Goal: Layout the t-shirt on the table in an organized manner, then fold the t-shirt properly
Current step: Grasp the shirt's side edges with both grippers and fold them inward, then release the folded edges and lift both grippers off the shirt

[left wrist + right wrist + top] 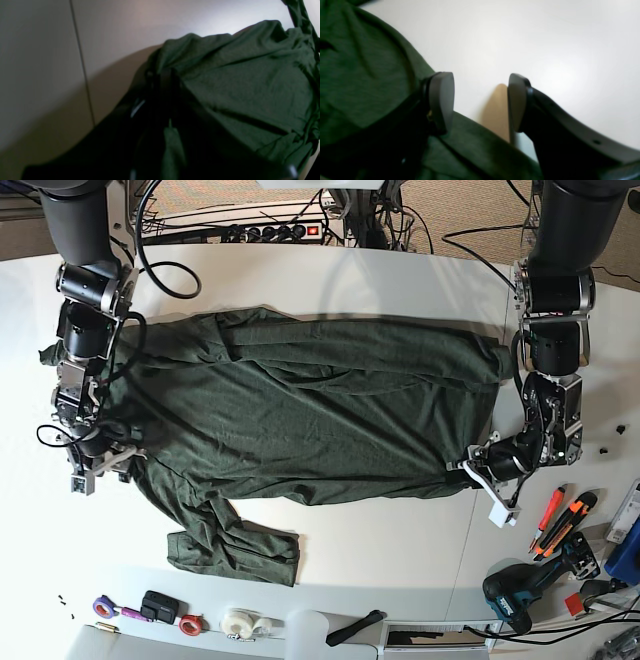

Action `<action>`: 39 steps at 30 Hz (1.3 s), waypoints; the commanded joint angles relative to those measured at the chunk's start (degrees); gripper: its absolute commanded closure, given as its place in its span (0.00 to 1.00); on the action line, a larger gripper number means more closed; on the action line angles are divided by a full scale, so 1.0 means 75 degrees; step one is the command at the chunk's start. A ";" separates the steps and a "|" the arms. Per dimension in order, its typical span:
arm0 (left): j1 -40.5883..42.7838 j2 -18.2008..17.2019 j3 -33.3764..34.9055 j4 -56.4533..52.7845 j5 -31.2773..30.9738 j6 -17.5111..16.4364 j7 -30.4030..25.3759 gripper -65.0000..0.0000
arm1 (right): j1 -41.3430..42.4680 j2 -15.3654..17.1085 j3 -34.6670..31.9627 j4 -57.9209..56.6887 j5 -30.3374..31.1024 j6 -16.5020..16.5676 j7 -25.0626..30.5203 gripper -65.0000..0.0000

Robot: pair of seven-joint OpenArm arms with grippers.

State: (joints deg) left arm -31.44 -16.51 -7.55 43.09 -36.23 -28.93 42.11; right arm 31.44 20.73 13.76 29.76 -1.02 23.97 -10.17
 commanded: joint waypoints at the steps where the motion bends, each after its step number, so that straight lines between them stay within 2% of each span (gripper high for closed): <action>1: -0.0274 -0.0058 -0.0012 0.0105 -0.0134 -0.0058 -0.0137 1.00 | 0.0017 -0.0079 -0.0029 -0.0038 -0.0038 0.0294 -0.0615 0.48; 10: -0.0274 0.0099 -0.0012 0.0105 -0.0137 -0.0058 -0.0143 1.00 | 0.0015 -0.0096 -0.0029 -0.0032 0.0058 0.0326 -0.0425 0.48; 18: -0.0271 0.0388 -0.0009 0.0105 -0.0128 -0.0058 -0.0137 1.00 | 0.0012 -0.0160 -0.0029 -0.0032 0.1087 0.1326 -0.1139 0.48; 24: -0.0271 0.0425 -0.0009 0.0105 -0.0131 -0.0061 -0.0137 1.00 | -0.0064 -0.0154 -0.0029 -0.0032 0.1107 0.1346 -0.1276 0.49; 26: -0.0271 0.0423 -0.0012 0.0105 -0.0131 -0.0061 -0.0137 1.00 | -0.0085 -0.0152 -0.0029 -0.0032 0.1107 0.1346 -0.1268 0.60; 27: -0.0274 0.0423 -0.0009 0.0105 -0.0128 -0.0061 -0.0137 1.00 | -0.0085 -0.0143 -0.0029 -0.0032 0.1107 0.1346 -0.1291 0.70; 29: -0.0271 0.0423 -0.0009 0.0105 -0.0128 -0.0064 -0.0137 1.00 | -0.0085 -0.0137 -0.0026 -0.0029 0.1110 0.1343 -0.1341 0.98; 31: -0.0271 0.0417 -0.0012 0.0105 -0.0131 -0.0154 -0.0137 1.00 | -0.0085 -0.0122 -0.0026 -0.0017 0.1110 0.1343 -0.1288 1.00; 35: -0.0251 0.0329 -0.0017 0.0146 -0.0490 -0.0833 -0.0137 1.00 | -0.0175 -0.0099 -0.0020 0.0428 0.1221 0.1355 -0.1209 1.00; 39: -0.0230 0.0122 -0.0038 0.0350 -0.1300 -0.1448 0.0152 1.00 | -0.0525 -0.0099 -0.0020 0.1620 0.1227 0.1973 -0.1577 1.00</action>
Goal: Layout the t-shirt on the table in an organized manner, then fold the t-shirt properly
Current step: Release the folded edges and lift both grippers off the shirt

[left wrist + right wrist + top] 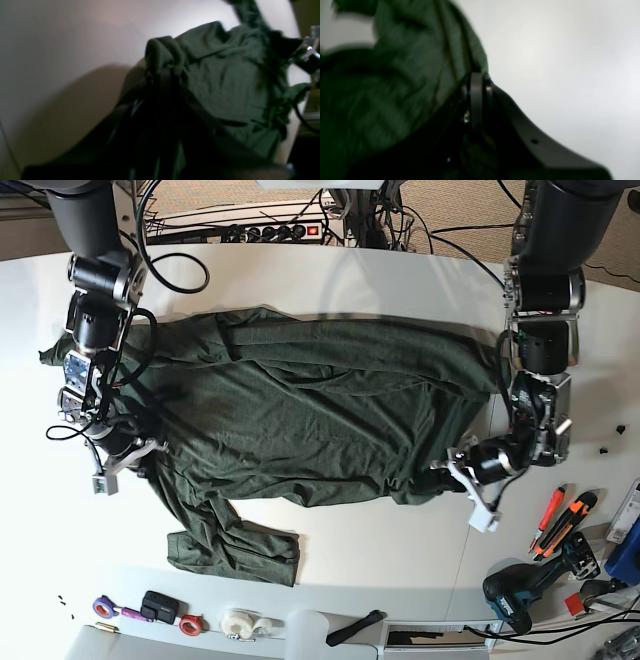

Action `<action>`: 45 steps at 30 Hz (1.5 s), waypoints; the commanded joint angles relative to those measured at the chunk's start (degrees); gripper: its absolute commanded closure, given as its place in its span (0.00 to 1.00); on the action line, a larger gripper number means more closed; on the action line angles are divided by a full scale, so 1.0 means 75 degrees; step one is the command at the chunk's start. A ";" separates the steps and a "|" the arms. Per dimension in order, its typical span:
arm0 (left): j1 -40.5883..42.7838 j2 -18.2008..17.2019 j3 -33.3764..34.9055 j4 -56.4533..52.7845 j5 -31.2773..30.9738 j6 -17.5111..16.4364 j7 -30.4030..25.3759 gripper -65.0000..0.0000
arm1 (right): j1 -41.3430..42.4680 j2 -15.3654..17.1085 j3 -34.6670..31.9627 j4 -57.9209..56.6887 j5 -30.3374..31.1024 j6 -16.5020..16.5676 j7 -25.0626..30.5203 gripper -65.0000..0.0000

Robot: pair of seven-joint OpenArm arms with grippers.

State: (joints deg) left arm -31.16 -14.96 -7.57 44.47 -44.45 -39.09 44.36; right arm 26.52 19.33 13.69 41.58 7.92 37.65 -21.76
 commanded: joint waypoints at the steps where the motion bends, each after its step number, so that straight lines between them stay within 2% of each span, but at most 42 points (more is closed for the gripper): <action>1: -0.0265 -0.0143 -0.0085 0.0239 -0.0408 -0.0121 0.0017 1.00 | -0.0029 0.0087 -0.0012 0.0414 0.0032 0.0277 -0.0122 1.00; 9: -0.0198 -0.0525 -0.1253 0.0356 -0.1915 -0.0121 0.1772 1.00 | -0.1655 0.0087 0.0099 0.3048 0.0102 0.0314 -0.0350 1.00; 13: 0.0050 -0.0810 -0.1358 0.0367 -0.2943 -0.0121 0.2474 1.00 | -0.2203 0.0090 0.0664 0.3972 0.0670 0.0314 -0.0635 1.00; 16: 0.0277 -0.1017 -0.1361 0.0417 -0.3730 -0.0121 0.2955 1.00 | -0.2340 0.0099 0.1303 0.4380 0.1169 0.0314 -0.1119 1.00; 20: 0.0659 -0.1177 -0.1361 0.0874 -0.4581 -0.0121 0.3544 1.00 | -0.2396 0.0356 0.1880 0.4427 0.2244 0.0314 -0.1661 1.00; 24: 0.1113 -0.1177 -0.1361 0.1664 -0.4893 -0.0121 0.4086 1.00 | -0.2463 0.0717 0.1985 0.4427 0.2885 0.0314 -0.2416 1.00; 30: 0.2057 -0.1180 -0.1378 0.2967 -0.4899 -0.0121 0.4144 1.00 | -0.2748 0.1110 0.2017 0.4427 0.3995 0.0314 -0.3596 1.00; 38: 0.2914 -0.1177 -0.1472 0.3931 -0.4878 -0.0121 0.4141 1.00 | -0.3477 0.1125 0.2457 0.4430 0.4843 0.0314 -0.3943 1.00; 45: 0.3188 -0.1180 -0.2235 0.4130 -0.4873 -0.0121 0.4179 1.00 | -0.3835 0.1122 0.2646 0.4427 0.4873 0.0314 -0.4022 1.00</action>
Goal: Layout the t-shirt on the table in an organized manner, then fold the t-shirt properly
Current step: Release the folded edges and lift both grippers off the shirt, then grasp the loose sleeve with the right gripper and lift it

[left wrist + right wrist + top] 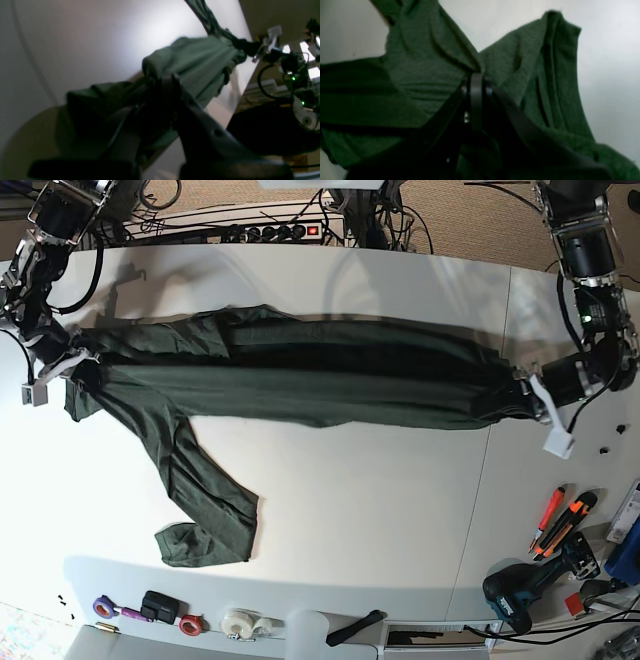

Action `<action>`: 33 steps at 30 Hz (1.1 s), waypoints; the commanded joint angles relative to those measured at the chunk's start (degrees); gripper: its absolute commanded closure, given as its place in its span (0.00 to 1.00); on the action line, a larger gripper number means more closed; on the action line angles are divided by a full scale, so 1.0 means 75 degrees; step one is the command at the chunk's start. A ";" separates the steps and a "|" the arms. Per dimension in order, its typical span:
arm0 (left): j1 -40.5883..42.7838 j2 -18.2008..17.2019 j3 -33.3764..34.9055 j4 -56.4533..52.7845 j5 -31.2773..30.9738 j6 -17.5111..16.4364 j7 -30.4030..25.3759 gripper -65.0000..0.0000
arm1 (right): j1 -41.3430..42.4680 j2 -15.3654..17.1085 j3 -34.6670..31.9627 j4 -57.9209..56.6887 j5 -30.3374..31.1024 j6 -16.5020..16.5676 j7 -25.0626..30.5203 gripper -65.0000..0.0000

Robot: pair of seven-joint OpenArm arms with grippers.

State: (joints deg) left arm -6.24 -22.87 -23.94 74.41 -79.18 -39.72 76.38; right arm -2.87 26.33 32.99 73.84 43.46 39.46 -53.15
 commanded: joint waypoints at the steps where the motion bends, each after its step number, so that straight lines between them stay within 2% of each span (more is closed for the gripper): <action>1: -0.0096 -0.0122 -0.0117 0.0137 -0.0245 -0.0037 -0.0085 1.00 | 0.0087 0.0166 0.0076 0.0125 0.0122 0.0072 0.0163 1.00; 6: 0.0117 -0.0082 -0.0131 0.0128 -0.0117 -0.0037 -0.0050 1.00 | 0.0111 0.0085 0.0064 0.0125 0.0108 0.0072 0.0076 1.00; 7: 0.0131 -0.0082 -0.0131 0.0122 -0.0067 -0.0037 -0.0052 0.93 | 0.0108 0.0079 0.0061 0.0125 0.0105 0.0072 0.0058 1.00; 9: 0.0134 -0.0085 -0.0131 0.0122 -0.0052 -0.0037 -0.0073 0.67 | 0.0108 0.0061 0.0061 0.0125 0.0087 0.0072 0.0055 0.74; 10: 0.0131 -0.0085 -0.0131 0.0122 -0.0050 -0.0037 -0.0125 0.58 | 0.0108 0.0067 0.0061 0.0125 0.0087 0.0072 0.0108 0.66; 11: 0.0131 -0.0085 -0.0131 0.0122 -0.0050 -0.0037 -0.0184 0.54 | 0.0111 0.0073 0.0064 0.0125 0.0087 0.0072 0.0204 0.63; 16: 0.0105 -0.0117 -0.0134 0.0125 -0.0224 -0.0037 -0.0192 0.53 | 0.0382 0.0175 0.0067 0.0128 0.0085 0.0072 0.1349 0.63; 20: -0.0102 -0.0259 -0.0184 0.0134 -0.0382 -0.0037 -0.0192 0.53 | 0.1204 0.0181 0.0079 0.0125 -0.0154 0.0072 0.1306 0.63; 25: -0.0463 -0.0402 -0.0405 0.0131 -0.0478 -0.0037 -0.0187 0.53 | 0.2355 -0.0067 -0.0012 0.0117 -0.0950 0.0072 0.1370 0.62; 27: -0.0577 -0.0399 -0.0533 0.0131 -0.0478 -0.0037 -0.0189 0.53 | 0.2804 -0.0198 -0.0210 0.0023 -0.1513 0.0072 0.1679 0.60; 33: -0.0688 -0.0399 -0.0647 0.0131 -0.0458 -0.0037 -0.0184 0.53 | 0.4103 -0.0452 -0.1821 -0.1536 -0.2894 -0.0778 0.3188 0.60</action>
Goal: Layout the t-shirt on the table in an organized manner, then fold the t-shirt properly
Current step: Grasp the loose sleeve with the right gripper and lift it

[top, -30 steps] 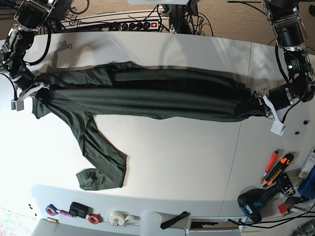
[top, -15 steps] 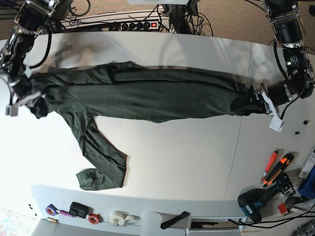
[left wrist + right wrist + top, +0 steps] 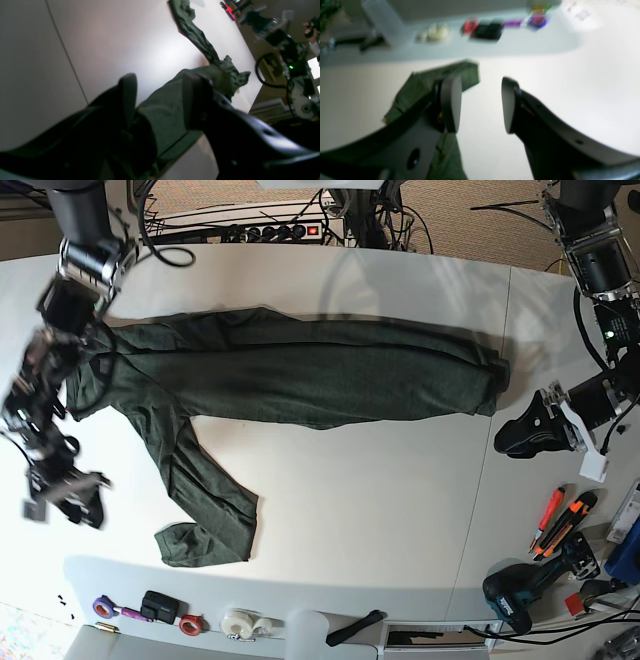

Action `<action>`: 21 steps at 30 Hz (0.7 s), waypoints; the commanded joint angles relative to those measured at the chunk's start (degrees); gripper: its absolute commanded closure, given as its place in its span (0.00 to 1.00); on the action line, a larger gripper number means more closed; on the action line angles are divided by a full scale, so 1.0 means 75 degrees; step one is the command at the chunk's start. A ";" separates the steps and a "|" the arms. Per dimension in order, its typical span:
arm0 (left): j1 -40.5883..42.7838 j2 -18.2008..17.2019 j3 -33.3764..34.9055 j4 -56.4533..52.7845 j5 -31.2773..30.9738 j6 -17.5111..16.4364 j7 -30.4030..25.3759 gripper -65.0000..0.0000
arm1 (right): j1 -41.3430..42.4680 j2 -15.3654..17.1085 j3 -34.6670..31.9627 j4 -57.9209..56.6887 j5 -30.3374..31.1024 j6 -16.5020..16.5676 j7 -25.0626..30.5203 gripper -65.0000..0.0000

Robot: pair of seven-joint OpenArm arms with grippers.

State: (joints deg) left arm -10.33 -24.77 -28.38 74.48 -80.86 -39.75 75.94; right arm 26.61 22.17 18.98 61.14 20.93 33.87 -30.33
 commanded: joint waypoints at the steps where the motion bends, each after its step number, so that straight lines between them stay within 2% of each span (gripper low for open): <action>1: -0.0143 -0.0146 -0.0055 0.0122 -0.0175 -0.0034 -0.0125 0.53 | 0.0420 0.0038 -0.0254 -0.0321 -0.0128 -0.0140 0.0405 0.59; 4: -0.0146 -0.0146 -0.0055 0.0122 0.0020 -0.0034 -0.0128 0.53 | 0.1174 -0.0230 -0.0912 -0.1859 -0.0787 -0.0516 0.1265 0.52; 9: -0.0102 -0.0146 -0.0055 0.0122 0.0038 -0.0034 -0.0125 0.53 | 0.1918 -0.0787 -0.1139 -0.3631 -0.1411 -0.0565 0.1326 0.51; 13: -0.0102 -0.0146 -0.0055 0.0122 0.0038 -0.0034 -0.0125 0.53 | 0.1862 -0.1099 -0.1139 -0.3754 -0.2040 -0.0650 0.1300 0.51; 16: -0.0102 -0.0146 -0.0055 0.0122 0.0038 -0.0034 -0.0125 0.53 | 0.1810 -0.1160 -0.1139 -0.3754 -0.2229 -0.0836 0.1131 0.51; 19: -0.0102 -0.0146 -0.0055 0.0122 0.0038 -0.0034 -0.0125 0.53 | 0.1716 -0.1157 -0.1139 -0.3754 -0.2352 -0.1183 0.1081 0.51; 21: -0.0102 -0.0146 -0.0055 0.0122 0.0038 -0.0034 -0.0128 0.53 | 0.1623 -0.1137 -0.1137 -0.3754 -0.2366 -0.1422 0.1425 0.51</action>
State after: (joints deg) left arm -10.02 -24.77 -28.42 74.50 -78.96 -39.75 76.05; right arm 37.26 13.02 10.37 32.16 2.96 23.29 -20.32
